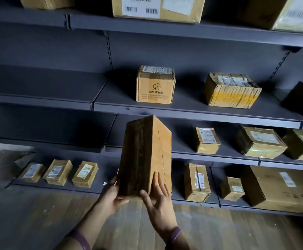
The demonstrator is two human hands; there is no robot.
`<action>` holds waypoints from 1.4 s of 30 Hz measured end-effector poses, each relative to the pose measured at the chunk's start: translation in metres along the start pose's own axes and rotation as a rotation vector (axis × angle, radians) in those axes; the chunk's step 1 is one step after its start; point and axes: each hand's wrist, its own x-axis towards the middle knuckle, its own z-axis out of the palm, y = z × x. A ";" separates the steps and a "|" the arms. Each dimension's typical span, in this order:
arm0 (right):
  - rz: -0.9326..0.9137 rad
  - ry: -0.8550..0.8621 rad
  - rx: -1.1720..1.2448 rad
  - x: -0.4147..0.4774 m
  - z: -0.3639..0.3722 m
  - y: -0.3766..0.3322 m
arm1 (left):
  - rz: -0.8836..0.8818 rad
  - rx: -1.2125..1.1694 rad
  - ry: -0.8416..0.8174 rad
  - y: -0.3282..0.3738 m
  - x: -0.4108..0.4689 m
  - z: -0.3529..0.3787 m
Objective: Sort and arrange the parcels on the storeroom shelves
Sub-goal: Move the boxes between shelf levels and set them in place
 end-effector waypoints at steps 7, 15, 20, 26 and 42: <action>-0.013 0.019 -0.165 -0.018 0.003 -0.007 | -0.056 -0.163 -0.036 -0.003 -0.005 0.001; 0.123 0.286 0.574 0.000 -0.023 0.001 | 0.093 -0.068 -0.262 -0.005 -0.022 0.009; 0.380 0.185 1.027 0.018 -0.054 0.032 | 0.199 0.062 -0.161 0.001 -0.028 0.008; 0.556 -0.014 1.387 0.019 -0.062 0.060 | 0.076 0.013 -0.100 -0.001 -0.026 -0.010; 0.439 -0.001 0.696 0.019 -0.051 0.054 | 0.211 0.063 -0.445 -0.015 -0.049 0.003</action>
